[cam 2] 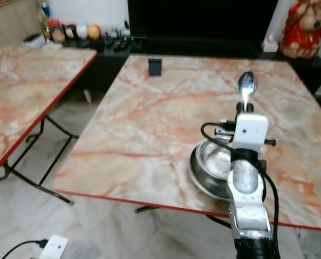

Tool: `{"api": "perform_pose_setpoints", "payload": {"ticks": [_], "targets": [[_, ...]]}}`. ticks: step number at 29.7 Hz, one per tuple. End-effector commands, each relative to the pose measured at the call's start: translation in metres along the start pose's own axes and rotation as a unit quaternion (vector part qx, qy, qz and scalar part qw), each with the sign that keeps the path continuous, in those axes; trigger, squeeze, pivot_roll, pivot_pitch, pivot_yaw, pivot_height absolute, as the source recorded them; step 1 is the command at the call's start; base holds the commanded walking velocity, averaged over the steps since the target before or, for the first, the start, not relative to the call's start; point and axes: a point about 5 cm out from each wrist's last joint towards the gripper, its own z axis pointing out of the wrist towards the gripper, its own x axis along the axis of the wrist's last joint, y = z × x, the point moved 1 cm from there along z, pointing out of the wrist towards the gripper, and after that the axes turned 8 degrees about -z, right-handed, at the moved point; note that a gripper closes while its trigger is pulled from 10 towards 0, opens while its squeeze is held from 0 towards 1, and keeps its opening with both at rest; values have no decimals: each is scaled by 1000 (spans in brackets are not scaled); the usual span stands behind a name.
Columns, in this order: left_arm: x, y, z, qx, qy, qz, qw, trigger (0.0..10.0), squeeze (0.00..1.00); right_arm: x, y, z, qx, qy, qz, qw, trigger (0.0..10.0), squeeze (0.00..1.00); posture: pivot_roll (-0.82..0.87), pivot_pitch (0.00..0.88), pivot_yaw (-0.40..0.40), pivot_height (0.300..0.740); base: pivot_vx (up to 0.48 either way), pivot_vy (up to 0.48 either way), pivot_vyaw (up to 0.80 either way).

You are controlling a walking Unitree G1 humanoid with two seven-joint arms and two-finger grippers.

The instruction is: Setting the table

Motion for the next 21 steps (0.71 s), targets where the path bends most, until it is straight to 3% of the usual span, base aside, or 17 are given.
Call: {"api": "perform_pose_setpoints", "payload": {"ticks": [1, 6, 11, 17, 19, 21], "targets": [[-4, -1, -1, -1, -9, 5, 1000, 10000, 0, 6, 1, 2, -8, 9, 7, 1000, 10000, 0, -36, 0, 26, 740, 0, -292, 0], [-3, -1, -1, -1, -9, 6, 1000, 10000, 0, 6, 0, 2, -9, 8, 13, 1000, 10000, 0, -35, 0, 27, 740, 0, -297, 0], [-3, -1, 0, 0, -9, 5, 1000, 10000, 0, 5, 2, 4, -9, -3, 12, 1000, 10000, 0, -38, 0, 31, 740, 0, 0, 0], [-2, -1, 0, -1, -9, 6, 1000, 10000, 0, -11, 1, 7, 15, -68, -17, 997, 10000, 0, -39, 0, 32, 740, 0, 0, 0], [-2, -1, 0, -1, -9, 6, 1000, 10000, 0, -13, -4, 7, 37, -75, 5, 997, 10000, 0, -39, 0, 32, 740, 0, 0, 0], [-2, -1, 0, -1, -9, 5, 1000, 10000, 0, -17, -7, 7, 47, -98, -1, 994, 10000, 0, -36, 0, 33, 740, 0, 0, 0]]}}
